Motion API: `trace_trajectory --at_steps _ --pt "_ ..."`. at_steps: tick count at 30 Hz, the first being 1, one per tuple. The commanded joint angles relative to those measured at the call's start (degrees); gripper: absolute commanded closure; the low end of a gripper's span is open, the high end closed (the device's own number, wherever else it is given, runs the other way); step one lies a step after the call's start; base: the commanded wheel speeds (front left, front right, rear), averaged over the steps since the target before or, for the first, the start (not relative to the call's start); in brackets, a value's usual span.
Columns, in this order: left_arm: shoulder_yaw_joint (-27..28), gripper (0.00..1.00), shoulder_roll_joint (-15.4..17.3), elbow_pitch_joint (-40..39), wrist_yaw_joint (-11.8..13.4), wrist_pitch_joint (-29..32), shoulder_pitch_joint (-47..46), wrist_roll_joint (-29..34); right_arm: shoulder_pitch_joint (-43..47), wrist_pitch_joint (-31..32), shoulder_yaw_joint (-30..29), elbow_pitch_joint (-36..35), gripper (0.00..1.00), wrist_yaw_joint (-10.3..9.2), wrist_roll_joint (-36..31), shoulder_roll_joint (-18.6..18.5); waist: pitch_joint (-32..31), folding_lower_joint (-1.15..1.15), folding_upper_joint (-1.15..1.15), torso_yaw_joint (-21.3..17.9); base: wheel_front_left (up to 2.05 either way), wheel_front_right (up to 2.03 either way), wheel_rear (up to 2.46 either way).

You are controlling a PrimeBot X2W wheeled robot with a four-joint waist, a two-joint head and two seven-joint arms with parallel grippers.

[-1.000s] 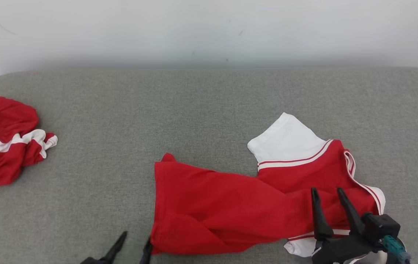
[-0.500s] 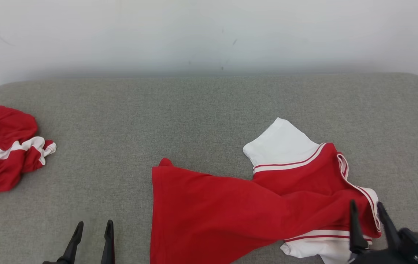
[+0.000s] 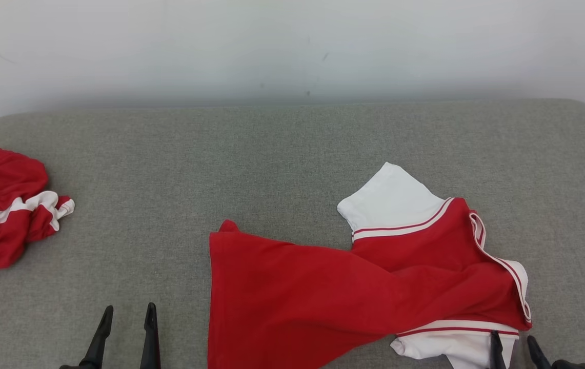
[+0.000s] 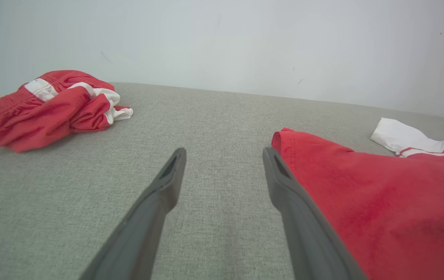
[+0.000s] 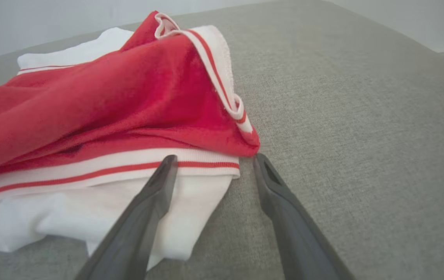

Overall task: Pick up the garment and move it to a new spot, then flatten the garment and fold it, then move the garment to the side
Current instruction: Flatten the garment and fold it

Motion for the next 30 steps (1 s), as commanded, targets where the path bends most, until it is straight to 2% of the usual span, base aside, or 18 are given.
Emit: trace_trajectory --at_steps 1,8,9,10,11,21,27,28,29,30 --pt "0.45 0.00 -0.36 -0.38 -0.33 -0.19 0.46 0.46 -1.28 -0.01 0.26 1.53 0.00 -0.13 -0.40 0.20 0.14 0.00 0.00 -0.02 0.00 0.00 0.00" --pt "1.29 0.00 -0.74 0.02 -0.33 -0.19 0.08 0.95 -5.34 0.10 2.25 11.25 0.00 -0.12 0.36 0.53 0.02 0.00 0.00 0.08 0.00 0.00 0.00" --pt "1.43 0.00 -0.74 0.13 -0.29 -0.18 0.13 0.93 -5.94 0.22 2.99 12.52 0.53 -0.07 0.58 0.63 -0.13 0.00 0.00 0.10 0.00 0.00 0.00" --pt "1.52 0.00 -0.74 0.19 -0.31 -0.18 0.21 0.85 -6.50 0.25 3.16 12.84 0.94 -0.02 0.80 0.47 -0.24 0.00 0.00 0.11 0.00 0.00 0.00" --pt "1.53 0.00 -0.79 0.25 -0.32 -0.18 0.31 0.79 -6.96 0.24 3.28 13.10 1.00 -0.01 0.97 0.21 -0.39 0.00 0.00 0.10 0.00 0.00 0.00" --pt "1.24 0.00 -0.90 0.90 -0.29 -0.19 1.85 -0.47 -2.62 0.00 -3.44 8.26 1.00 -0.14 0.08 -5.28 -1.81 0.00 0.00 -1.91 0.00 0.00 0.00" --pt "1.23 0.00 -0.91 1.38 -0.29 -0.18 1.90 -1.39 -0.93 -0.01 -3.36 6.65 0.98 -0.14 0.50 -6.85 -2.26 0.00 0.00 -2.85 0.00 0.00 0.00" --pt "1.19 0.00 -0.91 1.48 -0.29 -0.19 1.94 -1.35 -0.83 -0.01 -3.28 6.41 0.56 -0.14 0.63 -6.88 -2.37 0.00 0.00 -2.89 0.00 0.00 0.00" --pt "1.07 0.00 -0.91 1.56 -0.29 -0.19 1.98 -1.45 -0.81 -0.01 -3.17 5.69 0.00 -0.14 0.77 -6.96 -2.50 0.00 0.00 -2.87 0.00 0.00 0.00" --pt "0.94 0.00 -0.92 1.64 -0.29 -0.19 2.01 -1.50 -0.78 -0.03 -3.30 4.77 0.00 -0.14 0.65 -7.12 -2.65 0.00 0.00 -2.80 0.00 0.00 0.00"
